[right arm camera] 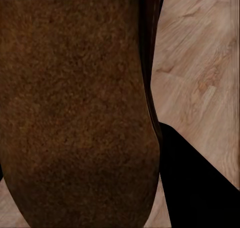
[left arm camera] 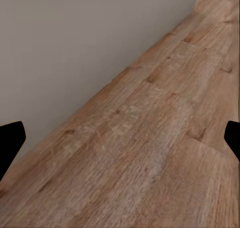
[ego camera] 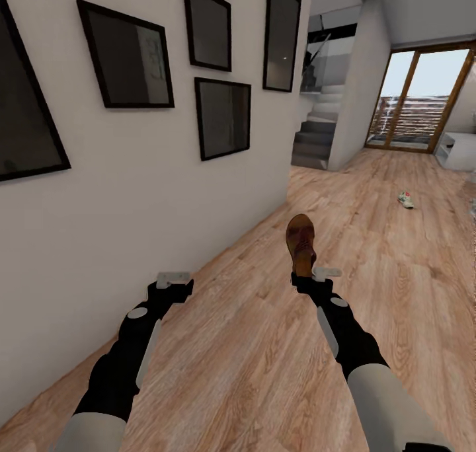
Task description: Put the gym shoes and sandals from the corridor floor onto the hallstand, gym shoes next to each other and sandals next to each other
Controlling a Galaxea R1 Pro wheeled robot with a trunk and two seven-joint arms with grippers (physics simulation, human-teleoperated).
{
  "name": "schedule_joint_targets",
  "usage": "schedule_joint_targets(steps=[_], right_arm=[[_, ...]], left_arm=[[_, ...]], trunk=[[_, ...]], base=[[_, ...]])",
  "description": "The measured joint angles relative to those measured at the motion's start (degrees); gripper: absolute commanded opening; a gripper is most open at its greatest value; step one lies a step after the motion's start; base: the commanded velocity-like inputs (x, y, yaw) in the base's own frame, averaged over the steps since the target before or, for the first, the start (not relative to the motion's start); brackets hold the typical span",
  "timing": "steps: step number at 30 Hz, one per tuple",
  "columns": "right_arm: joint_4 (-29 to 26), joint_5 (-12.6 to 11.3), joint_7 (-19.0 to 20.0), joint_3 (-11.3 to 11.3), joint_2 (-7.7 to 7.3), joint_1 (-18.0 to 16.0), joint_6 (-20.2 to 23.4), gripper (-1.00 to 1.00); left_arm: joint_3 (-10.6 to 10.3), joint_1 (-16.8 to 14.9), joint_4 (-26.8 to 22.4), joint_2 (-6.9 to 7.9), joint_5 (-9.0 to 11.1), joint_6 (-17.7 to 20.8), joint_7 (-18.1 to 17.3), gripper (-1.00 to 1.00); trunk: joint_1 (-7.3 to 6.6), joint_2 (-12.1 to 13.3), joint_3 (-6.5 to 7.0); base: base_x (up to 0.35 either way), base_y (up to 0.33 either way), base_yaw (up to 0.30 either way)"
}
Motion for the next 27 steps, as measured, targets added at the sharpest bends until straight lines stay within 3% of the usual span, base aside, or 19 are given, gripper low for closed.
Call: schedule_joint_targets(steps=[27], right_arm=[[0.1,0.1,0.0,0.1,0.0,0.0,0.0,-1.0]], left_arm=[[0.0,0.1,0.1,0.0,0.1,0.0,0.0,1.0]], trunk=[[0.0,0.0,1.42]], base=[[0.348,0.0,-0.236]])
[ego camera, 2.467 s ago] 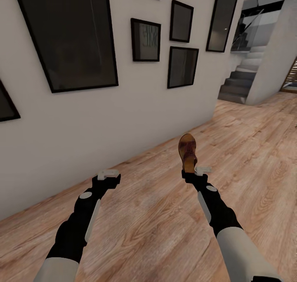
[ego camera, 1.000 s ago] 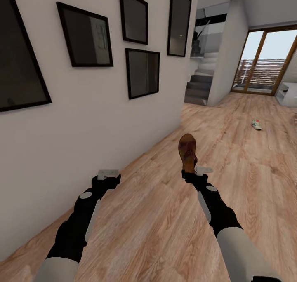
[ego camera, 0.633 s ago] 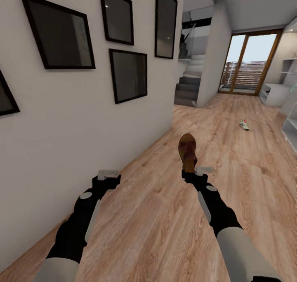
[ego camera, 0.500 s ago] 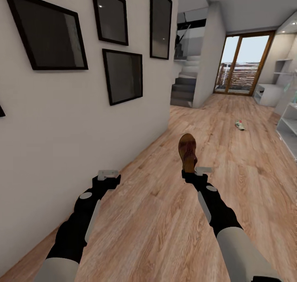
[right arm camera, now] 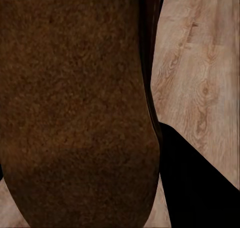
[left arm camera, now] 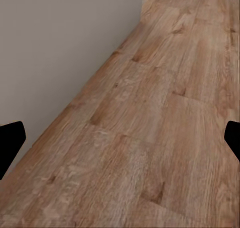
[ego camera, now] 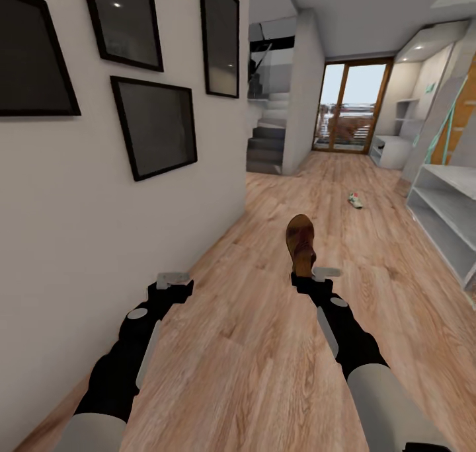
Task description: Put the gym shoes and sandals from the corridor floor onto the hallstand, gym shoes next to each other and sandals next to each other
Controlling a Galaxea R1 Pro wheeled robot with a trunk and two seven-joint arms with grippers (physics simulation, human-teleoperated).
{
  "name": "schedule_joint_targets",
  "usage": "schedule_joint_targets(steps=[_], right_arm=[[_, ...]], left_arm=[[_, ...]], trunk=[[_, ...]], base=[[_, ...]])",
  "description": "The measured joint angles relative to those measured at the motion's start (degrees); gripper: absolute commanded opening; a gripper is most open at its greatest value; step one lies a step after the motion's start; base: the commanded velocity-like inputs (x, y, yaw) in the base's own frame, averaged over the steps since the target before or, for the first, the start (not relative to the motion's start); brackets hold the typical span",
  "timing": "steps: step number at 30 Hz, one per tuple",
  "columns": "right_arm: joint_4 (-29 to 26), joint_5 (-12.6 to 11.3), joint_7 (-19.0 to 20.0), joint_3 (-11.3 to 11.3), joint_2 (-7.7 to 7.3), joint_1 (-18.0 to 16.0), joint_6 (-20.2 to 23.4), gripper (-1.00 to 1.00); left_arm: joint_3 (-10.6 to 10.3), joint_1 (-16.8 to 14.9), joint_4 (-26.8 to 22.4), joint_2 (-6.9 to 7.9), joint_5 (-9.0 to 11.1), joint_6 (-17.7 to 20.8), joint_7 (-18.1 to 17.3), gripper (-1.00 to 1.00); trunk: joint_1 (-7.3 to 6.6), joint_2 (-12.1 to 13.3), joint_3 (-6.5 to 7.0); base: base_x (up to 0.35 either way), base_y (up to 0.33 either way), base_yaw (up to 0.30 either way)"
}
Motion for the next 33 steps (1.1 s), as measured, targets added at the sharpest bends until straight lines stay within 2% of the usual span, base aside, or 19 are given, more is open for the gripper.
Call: schedule_joint_targets(steps=[9,33], right_arm=[[0.0,0.0,0.0,0.0,0.01,0.0,0.0,-1.0],[0.0,0.0,0.0,0.0,0.0,0.0,0.0,-1.0]], left_arm=[[0.0,0.0,0.0,0.0,0.0,0.0,0.0,1.0],[0.1,0.0,0.0,0.0,-0.1,0.0,0.0,1.0]], trunk=[[0.0,0.0,0.06],[0.0,0.0,0.06]], base=[[0.348,0.0,-0.092],[0.348,0.0,-0.271]])
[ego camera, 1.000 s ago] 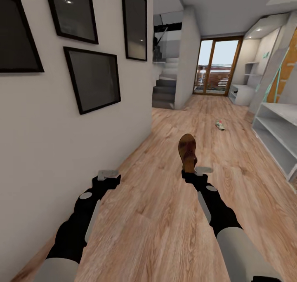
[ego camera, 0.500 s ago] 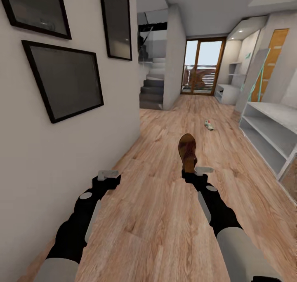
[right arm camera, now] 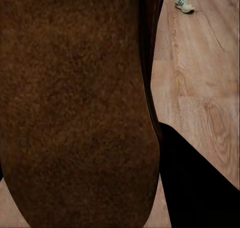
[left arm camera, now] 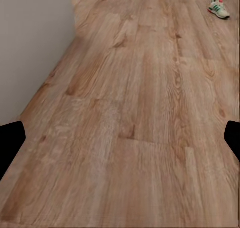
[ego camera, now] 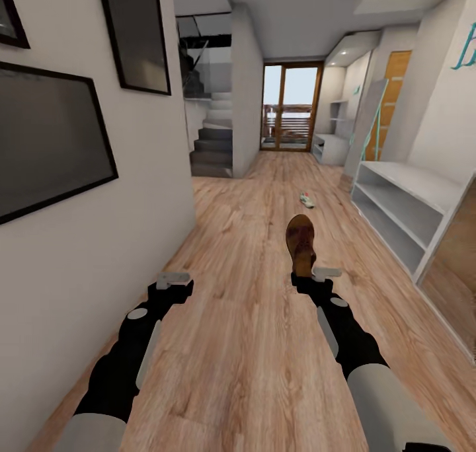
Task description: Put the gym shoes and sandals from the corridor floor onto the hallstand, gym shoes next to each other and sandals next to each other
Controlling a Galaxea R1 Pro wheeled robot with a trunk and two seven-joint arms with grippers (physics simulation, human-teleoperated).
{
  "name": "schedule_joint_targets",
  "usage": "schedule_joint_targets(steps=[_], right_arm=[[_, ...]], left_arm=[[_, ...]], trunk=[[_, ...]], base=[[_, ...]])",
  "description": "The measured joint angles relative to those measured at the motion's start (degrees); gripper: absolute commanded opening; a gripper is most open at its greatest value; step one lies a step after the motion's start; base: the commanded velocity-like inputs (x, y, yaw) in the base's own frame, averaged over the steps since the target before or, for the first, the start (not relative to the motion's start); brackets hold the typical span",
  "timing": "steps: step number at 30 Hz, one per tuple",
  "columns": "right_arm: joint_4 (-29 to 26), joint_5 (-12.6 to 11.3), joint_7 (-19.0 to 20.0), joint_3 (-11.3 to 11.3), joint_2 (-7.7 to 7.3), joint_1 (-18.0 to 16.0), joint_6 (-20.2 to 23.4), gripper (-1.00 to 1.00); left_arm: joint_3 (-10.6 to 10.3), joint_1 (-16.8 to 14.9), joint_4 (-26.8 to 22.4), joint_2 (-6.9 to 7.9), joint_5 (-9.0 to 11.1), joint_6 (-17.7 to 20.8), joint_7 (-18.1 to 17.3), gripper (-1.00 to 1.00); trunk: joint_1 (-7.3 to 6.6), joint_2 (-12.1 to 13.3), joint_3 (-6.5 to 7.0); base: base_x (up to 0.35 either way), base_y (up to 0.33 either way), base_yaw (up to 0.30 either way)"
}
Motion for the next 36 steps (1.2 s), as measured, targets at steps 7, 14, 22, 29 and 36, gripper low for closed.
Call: schedule_joint_targets(steps=[7,14,22,29,36], right_arm=[[0.0,0.0,0.0,0.0,0.0,0.0,0.0,-1.0],[-0.1,0.0,0.0,0.0,0.0,0.0,0.0,-1.0],[0.0,0.0,0.0,0.1,0.01,0.0,0.0,-1.0],[0.0,0.0,0.0,0.1,0.01,0.0,0.0,-1.0],[0.0,0.0,0.0,0.1,0.01,0.0,0.0,-1.0]], left_arm=[[0.0,0.0,0.0,0.0,0.0,0.0,0.0,1.0],[0.0,0.0,0.0,0.0,0.0,0.0,0.0,1.0],[0.0,0.0,-0.1,0.01,0.0,0.0,0.0,1.0],[0.0,0.0,0.0,0.01,0.1,0.0,0.0,1.0],[0.0,0.0,0.0,0.01,0.2,-0.1,-0.1,1.0]], trunk=[[0.0,0.0,0.0],[0.0,0.0,0.0],[0.0,0.0,0.0],[0.0,0.0,0.0],[0.0,0.0,0.0]], base=[[0.348,0.0,-0.277],[0.348,0.0,-0.262],[0.348,0.0,-0.042],[0.348,0.0,-0.001],[0.348,0.0,0.0]])
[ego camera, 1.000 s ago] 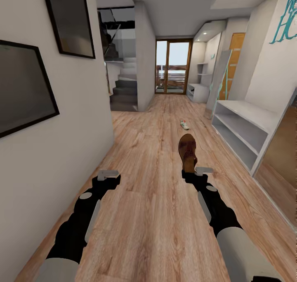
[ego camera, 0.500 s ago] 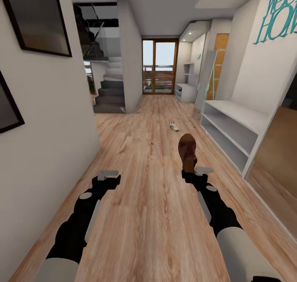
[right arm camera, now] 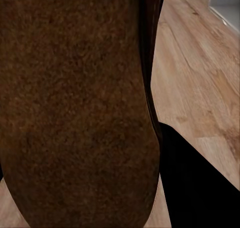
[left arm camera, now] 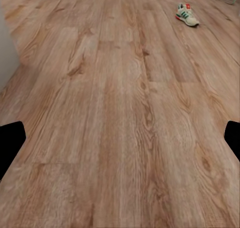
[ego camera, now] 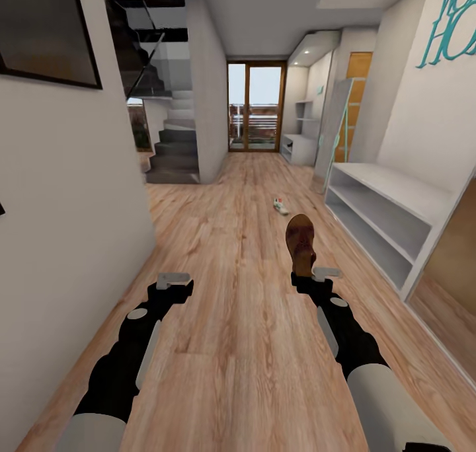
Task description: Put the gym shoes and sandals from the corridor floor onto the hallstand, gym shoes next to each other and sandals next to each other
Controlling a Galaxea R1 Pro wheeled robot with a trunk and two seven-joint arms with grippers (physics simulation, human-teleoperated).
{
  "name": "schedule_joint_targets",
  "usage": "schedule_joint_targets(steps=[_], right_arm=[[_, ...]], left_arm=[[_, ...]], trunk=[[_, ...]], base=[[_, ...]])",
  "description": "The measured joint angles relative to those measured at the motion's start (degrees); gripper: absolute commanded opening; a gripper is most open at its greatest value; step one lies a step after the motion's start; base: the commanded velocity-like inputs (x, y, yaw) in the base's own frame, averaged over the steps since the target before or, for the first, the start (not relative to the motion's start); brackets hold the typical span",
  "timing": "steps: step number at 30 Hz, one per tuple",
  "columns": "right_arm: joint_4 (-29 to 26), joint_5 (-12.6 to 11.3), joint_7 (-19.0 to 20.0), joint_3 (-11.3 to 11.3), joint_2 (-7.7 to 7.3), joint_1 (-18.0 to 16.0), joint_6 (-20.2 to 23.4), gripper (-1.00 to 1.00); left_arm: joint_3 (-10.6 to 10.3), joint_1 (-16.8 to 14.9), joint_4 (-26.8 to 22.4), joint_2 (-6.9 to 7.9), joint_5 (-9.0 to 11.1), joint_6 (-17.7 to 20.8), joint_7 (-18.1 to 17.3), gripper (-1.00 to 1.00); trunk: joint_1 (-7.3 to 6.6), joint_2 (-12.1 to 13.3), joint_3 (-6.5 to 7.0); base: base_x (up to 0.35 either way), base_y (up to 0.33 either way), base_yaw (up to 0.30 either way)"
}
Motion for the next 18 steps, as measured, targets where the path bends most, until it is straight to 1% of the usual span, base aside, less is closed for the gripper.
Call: schedule_joint_targets(steps=[13,18], right_arm=[[0.1,0.0,0.0,0.0,0.02,0.0,-0.1,-1.0],[0.1,0.0,0.0,0.0,0.04,0.0,0.0,-1.0]], left_arm=[[0.0,0.0,0.0,0.0,0.1,0.0,0.0,1.0],[0.0,0.0,0.0,-0.01,1.8,0.0,0.0,1.0]], trunk=[[0.0,0.0,0.0],[0.0,0.0,0.0]], base=[[0.348,0.0,0.0],[0.348,0.0,-0.154]])
